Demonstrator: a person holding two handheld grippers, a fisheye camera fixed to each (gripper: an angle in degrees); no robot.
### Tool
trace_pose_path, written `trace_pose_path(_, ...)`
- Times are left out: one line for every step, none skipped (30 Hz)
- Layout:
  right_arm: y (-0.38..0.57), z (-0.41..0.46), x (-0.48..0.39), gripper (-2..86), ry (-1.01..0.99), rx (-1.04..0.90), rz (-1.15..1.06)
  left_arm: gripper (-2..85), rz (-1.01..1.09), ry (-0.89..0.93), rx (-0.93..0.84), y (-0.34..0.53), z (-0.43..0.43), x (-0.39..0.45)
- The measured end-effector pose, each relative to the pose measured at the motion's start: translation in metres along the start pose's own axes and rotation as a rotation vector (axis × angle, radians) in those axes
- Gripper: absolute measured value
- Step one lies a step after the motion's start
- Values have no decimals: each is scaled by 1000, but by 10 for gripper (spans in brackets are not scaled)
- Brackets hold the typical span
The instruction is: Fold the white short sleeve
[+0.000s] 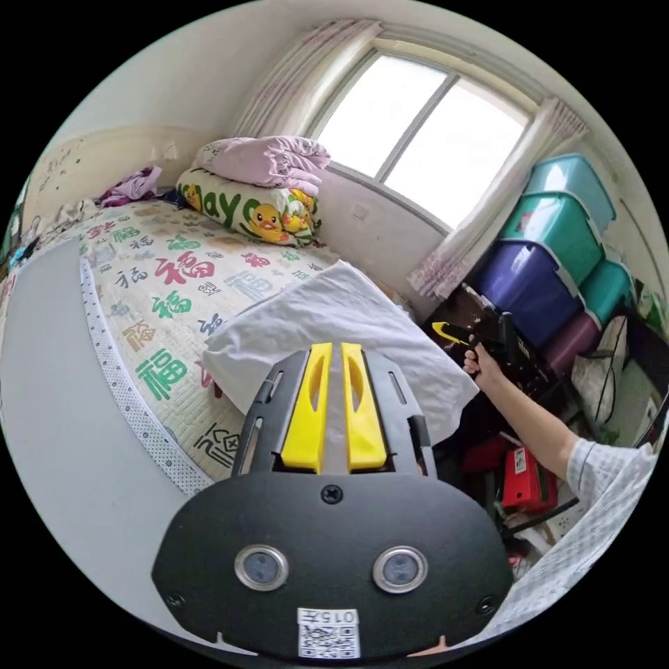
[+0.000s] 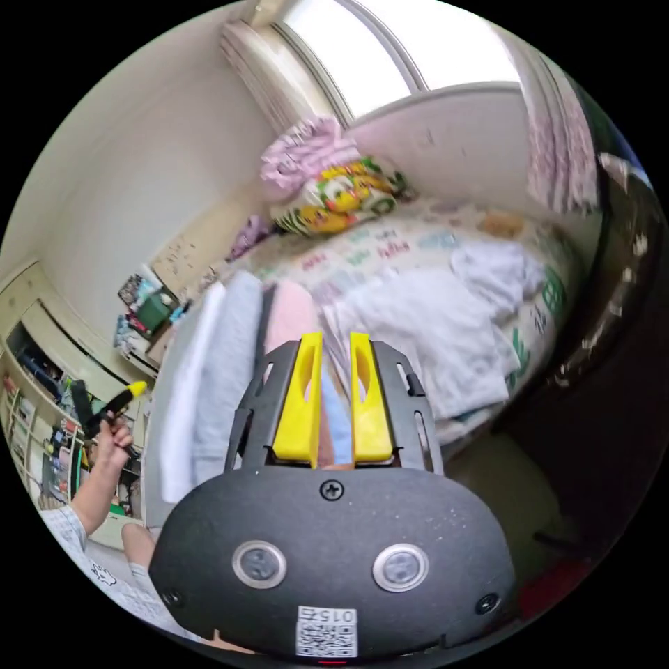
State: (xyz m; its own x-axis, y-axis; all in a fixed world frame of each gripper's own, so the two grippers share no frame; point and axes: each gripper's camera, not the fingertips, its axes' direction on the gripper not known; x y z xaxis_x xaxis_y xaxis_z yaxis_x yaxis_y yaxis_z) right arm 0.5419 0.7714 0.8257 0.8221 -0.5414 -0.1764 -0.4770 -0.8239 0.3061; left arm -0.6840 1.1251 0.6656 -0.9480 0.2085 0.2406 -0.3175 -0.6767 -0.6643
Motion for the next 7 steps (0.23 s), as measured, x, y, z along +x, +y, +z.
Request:
trace_pose_path(18,23,24,90,20,-84,49,11,79,5,-45,0,15,25)
trace_pose_path(35,41,43,102,30,-140,98,11,166,5,-89,-1,31,50)
trace_pose_path(43,49,51,107,34,-158,127,11,205,2,-111,-2,39,62)
trace_pose_path(56,62,62,114,25,-178,184,11,268,-4,-149,-5,55,84)
trace_pose_path(64,72,70,119,-9,-176,231,11,319,-7,-175,-8,70,102)
trace_pose_path(67,76,72,119,-28,-167,250,11,340,-9,-188,-9,78,109)
trace_pose_path(69,80,74,118,-52,-138,284,11,354,-35,-217,-13,95,119)
